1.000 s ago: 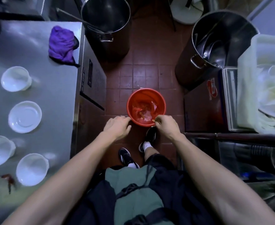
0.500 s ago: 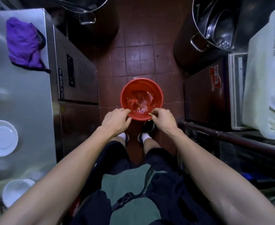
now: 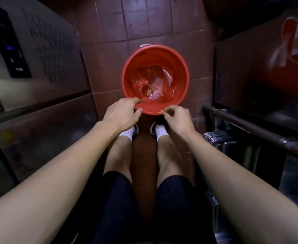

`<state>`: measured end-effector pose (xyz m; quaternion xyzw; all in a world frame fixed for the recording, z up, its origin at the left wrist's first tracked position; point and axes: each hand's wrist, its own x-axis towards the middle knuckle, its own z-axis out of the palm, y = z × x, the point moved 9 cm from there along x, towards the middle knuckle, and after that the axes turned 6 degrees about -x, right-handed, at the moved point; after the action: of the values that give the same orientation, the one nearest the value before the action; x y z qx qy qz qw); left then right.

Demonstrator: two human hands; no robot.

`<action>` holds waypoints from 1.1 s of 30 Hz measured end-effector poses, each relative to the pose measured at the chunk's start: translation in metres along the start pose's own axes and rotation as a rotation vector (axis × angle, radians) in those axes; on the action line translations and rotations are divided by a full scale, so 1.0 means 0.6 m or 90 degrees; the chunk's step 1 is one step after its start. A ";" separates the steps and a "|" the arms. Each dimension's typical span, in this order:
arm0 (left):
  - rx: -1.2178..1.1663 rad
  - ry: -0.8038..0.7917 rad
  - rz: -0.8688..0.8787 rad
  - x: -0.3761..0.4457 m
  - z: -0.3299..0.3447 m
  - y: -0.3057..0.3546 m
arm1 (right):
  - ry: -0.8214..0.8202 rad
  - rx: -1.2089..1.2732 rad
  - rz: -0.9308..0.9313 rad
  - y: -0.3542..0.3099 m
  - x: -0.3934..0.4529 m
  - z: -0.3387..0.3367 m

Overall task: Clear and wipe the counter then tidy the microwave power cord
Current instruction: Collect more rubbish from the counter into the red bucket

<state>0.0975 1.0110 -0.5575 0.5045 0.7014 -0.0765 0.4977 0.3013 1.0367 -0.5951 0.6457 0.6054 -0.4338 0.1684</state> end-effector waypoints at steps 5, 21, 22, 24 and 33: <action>0.007 -0.020 0.000 0.103 0.043 -0.033 | -0.006 -0.005 0.004 0.016 0.107 0.050; 0.043 -0.058 0.024 0.254 0.160 -0.118 | 0.032 0.071 0.051 0.071 0.282 0.164; 0.046 -0.060 0.021 0.252 0.160 -0.118 | 0.033 0.066 0.047 0.072 0.277 0.163; 0.054 -0.063 0.016 0.247 0.159 -0.116 | 0.030 0.054 0.040 0.073 0.265 0.157; 0.096 -0.033 0.026 0.205 0.113 -0.055 | -0.001 -0.065 -0.040 0.037 0.210 0.090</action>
<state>0.1141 1.0314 -0.6995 0.5523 0.6704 -0.1318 0.4777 0.2888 1.0720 -0.7291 0.6168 0.6464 -0.4079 0.1881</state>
